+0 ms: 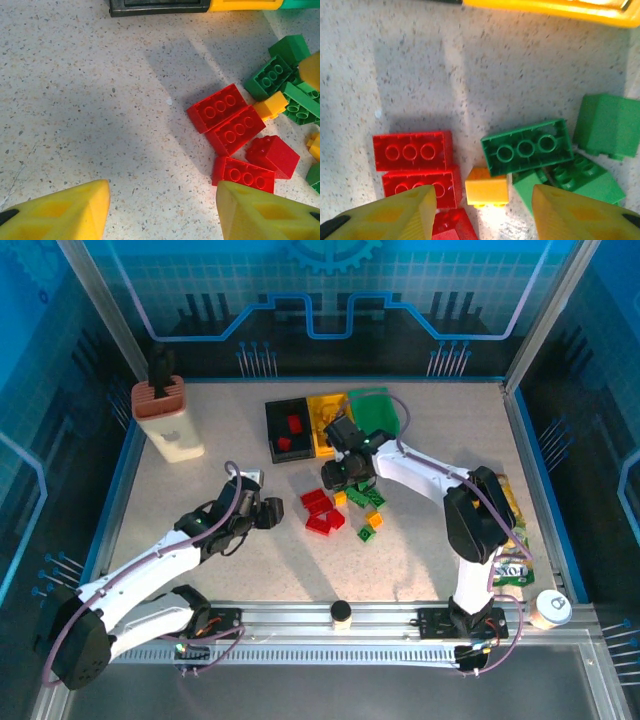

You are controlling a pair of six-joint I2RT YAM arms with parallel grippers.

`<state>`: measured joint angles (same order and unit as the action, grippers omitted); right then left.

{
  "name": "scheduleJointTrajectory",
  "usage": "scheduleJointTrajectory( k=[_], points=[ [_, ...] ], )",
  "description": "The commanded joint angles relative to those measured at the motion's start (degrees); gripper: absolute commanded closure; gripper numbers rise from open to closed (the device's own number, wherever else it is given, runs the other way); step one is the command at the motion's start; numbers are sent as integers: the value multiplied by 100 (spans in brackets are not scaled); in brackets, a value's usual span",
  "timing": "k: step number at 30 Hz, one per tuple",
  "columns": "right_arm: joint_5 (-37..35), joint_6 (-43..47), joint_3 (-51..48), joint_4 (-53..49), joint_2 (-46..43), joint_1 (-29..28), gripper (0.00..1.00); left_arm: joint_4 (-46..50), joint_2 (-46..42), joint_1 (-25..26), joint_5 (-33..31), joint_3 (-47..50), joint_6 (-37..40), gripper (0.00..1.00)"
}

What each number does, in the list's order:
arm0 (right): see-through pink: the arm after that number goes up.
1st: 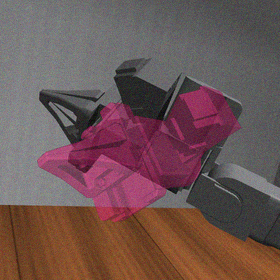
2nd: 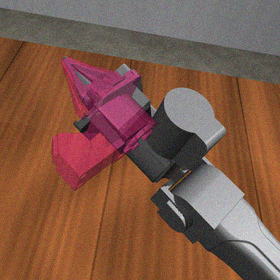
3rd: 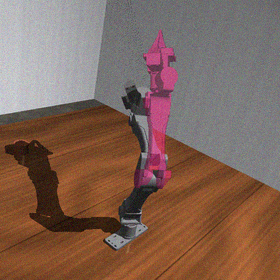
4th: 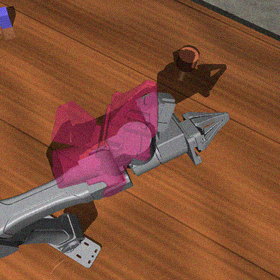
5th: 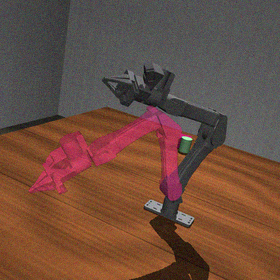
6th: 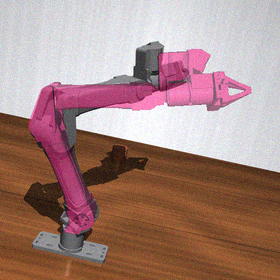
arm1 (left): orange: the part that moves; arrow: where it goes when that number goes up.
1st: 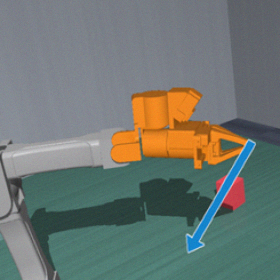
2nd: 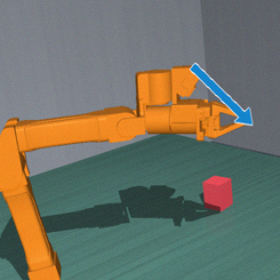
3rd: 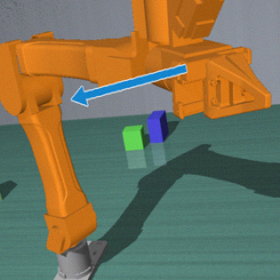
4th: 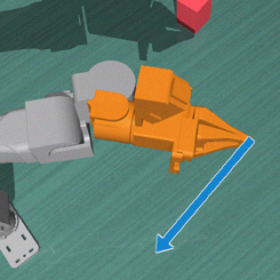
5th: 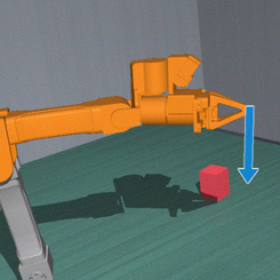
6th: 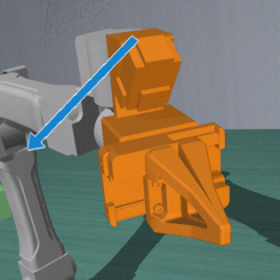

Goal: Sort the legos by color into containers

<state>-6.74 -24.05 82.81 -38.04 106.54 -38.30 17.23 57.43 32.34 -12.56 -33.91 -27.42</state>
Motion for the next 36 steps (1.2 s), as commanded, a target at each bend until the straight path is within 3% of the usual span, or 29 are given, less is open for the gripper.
scheduleJointTrajectory(
  k=[1,26,36],
  points=[
    [35,248,-78,-55,195,-199,44,-3,-95,41,91,120,-172,41],
    [-963,281,29,-422,912,-528,46,27,-206,38,61,300,-224,41],
    [-901,239,65,-414,1033,-537,57,-36,-157,42,61,328,-220,41]
  ],
)
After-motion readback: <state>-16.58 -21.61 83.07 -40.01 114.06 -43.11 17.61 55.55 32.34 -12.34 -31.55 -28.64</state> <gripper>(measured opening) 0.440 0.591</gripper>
